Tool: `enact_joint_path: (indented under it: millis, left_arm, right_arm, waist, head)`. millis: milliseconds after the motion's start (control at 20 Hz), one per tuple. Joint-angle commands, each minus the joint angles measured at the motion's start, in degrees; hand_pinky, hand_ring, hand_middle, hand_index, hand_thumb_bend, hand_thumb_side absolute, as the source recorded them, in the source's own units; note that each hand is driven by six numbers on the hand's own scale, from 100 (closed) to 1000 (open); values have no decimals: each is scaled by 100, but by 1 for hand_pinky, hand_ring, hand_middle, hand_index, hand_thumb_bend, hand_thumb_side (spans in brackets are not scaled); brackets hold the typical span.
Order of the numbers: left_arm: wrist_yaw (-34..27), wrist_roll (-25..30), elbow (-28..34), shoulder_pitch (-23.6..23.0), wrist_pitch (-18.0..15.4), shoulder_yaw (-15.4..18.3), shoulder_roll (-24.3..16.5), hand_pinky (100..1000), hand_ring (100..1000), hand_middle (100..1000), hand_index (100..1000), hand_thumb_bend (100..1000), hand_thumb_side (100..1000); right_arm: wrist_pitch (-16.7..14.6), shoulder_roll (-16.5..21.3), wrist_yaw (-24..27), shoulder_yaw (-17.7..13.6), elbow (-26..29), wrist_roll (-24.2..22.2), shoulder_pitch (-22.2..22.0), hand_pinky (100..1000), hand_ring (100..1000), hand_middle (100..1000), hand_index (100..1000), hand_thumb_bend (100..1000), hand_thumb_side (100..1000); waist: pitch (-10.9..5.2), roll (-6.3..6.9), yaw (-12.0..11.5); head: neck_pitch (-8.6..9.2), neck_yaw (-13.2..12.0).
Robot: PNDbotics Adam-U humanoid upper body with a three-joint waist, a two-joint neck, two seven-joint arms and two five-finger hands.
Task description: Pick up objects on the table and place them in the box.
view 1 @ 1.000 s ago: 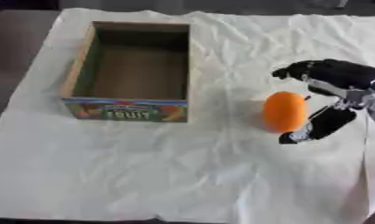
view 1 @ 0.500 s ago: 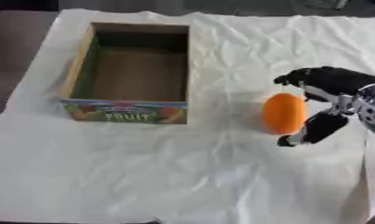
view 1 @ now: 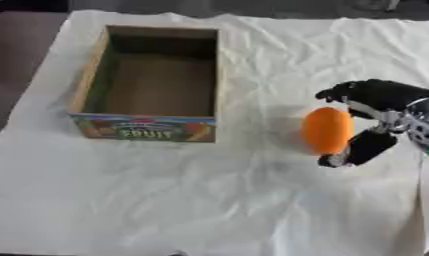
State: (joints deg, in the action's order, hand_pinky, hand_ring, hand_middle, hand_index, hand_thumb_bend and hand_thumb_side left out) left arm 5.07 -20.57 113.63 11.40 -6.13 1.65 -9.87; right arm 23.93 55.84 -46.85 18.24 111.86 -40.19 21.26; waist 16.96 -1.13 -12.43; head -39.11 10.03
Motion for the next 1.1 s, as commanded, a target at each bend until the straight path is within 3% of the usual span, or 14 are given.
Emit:
enact_joint_path:
  millis: [50, 250, 500, 550, 700, 800, 850, 950, 1100]
  left_arm:
    - [-20, 26, 97, 34, 9, -23, -13, 306, 689, 854, 684, 100, 753]
    - [-16, 27, 97, 39, 7, -21, -8, 306, 689, 854, 684, 100, 752]
    - [-14, 33, 97, 39, 1, -21, -6, 306, 689, 854, 684, 100, 752]
    - [-14, 31, 97, 35, 5, -18, -3, 306, 690, 855, 684, 100, 752]
    - [-16, 33, 97, 32, 12, -19, 2, 306, 690, 854, 684, 100, 757]
    - [-19, 36, 97, 32, 11, -21, 2, 306, 690, 854, 684, 100, 750]
    - [-20, 36, 97, 29, 12, -19, 2, 307, 690, 854, 683, 100, 749]
    - [-21, 34, 97, 26, 16, -15, 3, 306, 690, 854, 683, 100, 749]
    - [-21, 38, 97, 25, 24, -16, 4, 306, 690, 855, 683, 100, 750]
  right_arm:
    - [74, 55, -101, 18, -159, -1, 133, 918, 949, 828, 970, 513, 482]
    - [65, -11, -225, 109, -454, 68, 234, 913, 945, 807, 956, 455, 477]
    - [-10, -55, -305, 154, -629, 117, 280, 913, 945, 807, 956, 455, 477]
    - [-28, -54, -294, 166, -671, 96, 264, 914, 950, 804, 949, 433, 426]
    - [-117, -50, -323, 167, -825, -51, 290, 912, 952, 800, 945, 369, 383]
    - [-157, -61, -402, 156, -912, -99, 321, 911, 950, 797, 940, 377, 386]
    - [-164, -71, -438, 145, -941, -95, 333, 908, 946, 787, 914, 295, 365]
    - [-148, -88, -473, 120, -951, -40, 345, 903, 936, 762, 848, 222, 376]
    - [-32, -103, -435, 55, -834, 133, 342, 897, 922, 728, 746, 183, 380]
  waist:
    - [-69, 3, -16]
    - [-55, 6, -43]
    - [-52, 8, -48]
    - [-47, 3, -48]
    - [-47, -5, -45]
    - [-50, -5, -44]
    - [-53, -6, -44]
    - [-58, -8, -41]
    - [-62, -12, -33]
  head:
    - [78, 25]
    - [94, 44]
    - [98, 46]
    - [88, 43]
    - [86, 41]
    - [89, 40]
    - [89, 38]
    - [89, 34]
    - [95, 24]
